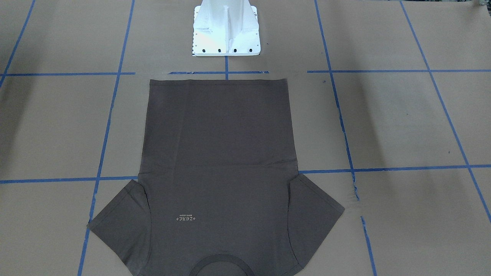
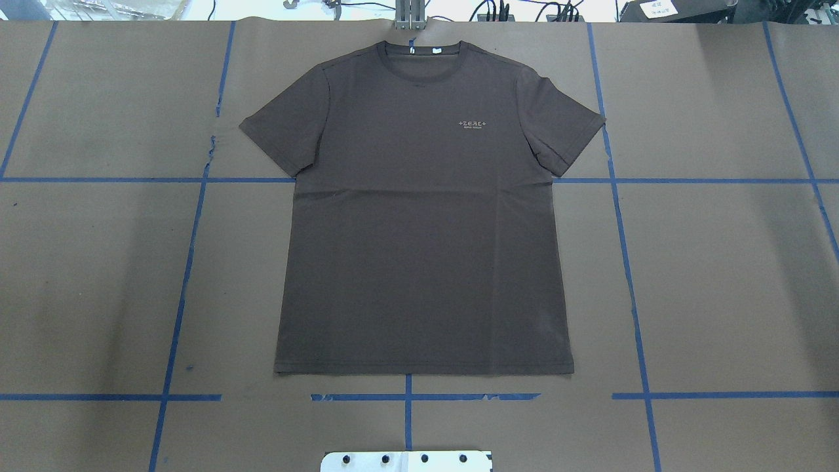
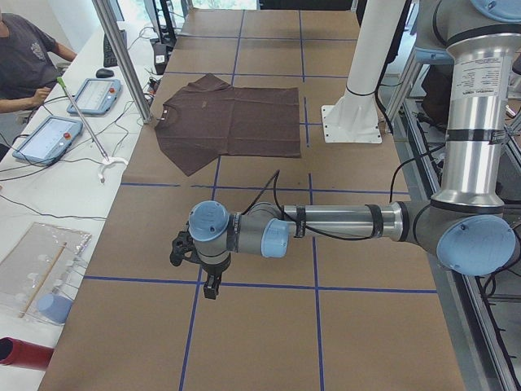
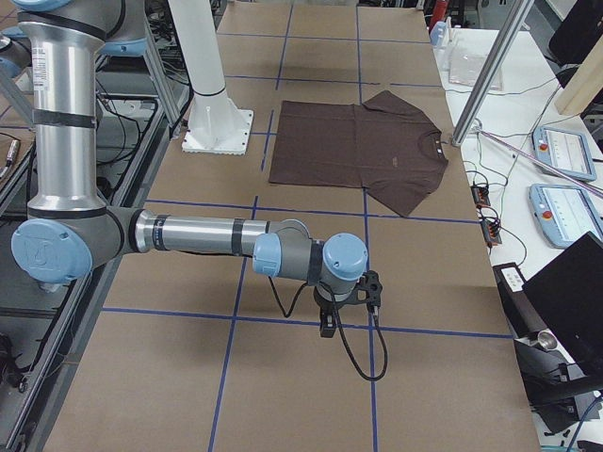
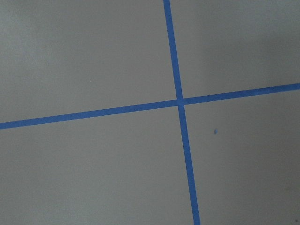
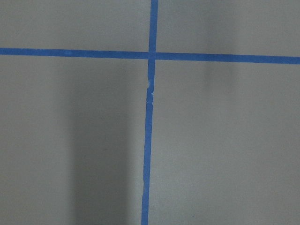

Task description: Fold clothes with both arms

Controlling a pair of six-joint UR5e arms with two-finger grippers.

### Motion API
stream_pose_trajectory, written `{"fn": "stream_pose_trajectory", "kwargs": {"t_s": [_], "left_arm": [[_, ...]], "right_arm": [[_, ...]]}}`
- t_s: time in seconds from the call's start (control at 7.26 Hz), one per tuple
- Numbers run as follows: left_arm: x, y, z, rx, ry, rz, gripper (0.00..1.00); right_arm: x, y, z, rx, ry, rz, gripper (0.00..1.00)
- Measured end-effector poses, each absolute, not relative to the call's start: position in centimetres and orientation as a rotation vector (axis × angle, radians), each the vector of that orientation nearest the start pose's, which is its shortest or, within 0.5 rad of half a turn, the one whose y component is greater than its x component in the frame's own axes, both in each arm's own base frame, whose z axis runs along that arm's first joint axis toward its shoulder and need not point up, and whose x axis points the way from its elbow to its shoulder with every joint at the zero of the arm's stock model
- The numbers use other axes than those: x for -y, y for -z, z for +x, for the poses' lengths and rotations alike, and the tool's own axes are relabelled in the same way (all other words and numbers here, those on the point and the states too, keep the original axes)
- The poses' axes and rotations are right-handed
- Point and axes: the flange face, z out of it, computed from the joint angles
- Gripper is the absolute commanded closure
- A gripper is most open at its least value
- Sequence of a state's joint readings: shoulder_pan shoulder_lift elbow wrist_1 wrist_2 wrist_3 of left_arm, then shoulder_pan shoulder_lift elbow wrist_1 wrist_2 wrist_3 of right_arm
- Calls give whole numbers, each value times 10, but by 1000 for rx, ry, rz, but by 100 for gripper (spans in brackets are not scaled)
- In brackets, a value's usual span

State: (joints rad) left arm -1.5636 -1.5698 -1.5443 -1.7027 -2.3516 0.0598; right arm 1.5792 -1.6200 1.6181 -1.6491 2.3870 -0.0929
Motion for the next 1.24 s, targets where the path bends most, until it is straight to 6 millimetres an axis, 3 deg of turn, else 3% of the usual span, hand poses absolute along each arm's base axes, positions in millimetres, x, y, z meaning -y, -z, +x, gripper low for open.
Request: {"fn": "stream_pose_trajectory", "kwargs": {"t_s": [0.41,0.69,0.96,1.24], "left_arm": [[508,-644,-60,-776,-117,149,0],[548,-593,-59,-779,-158,246,0],[572,-548,-50,-782,-209,336,0],[579,-522,-32,-805,-176,378,0]], "right_arm": [[483,-648,66,821,54,-5,0],[528,-607,52,818,106,64,0],[576,-563,3,833,149,92,0],[610,-525,-74,874,160,126,0]]}}
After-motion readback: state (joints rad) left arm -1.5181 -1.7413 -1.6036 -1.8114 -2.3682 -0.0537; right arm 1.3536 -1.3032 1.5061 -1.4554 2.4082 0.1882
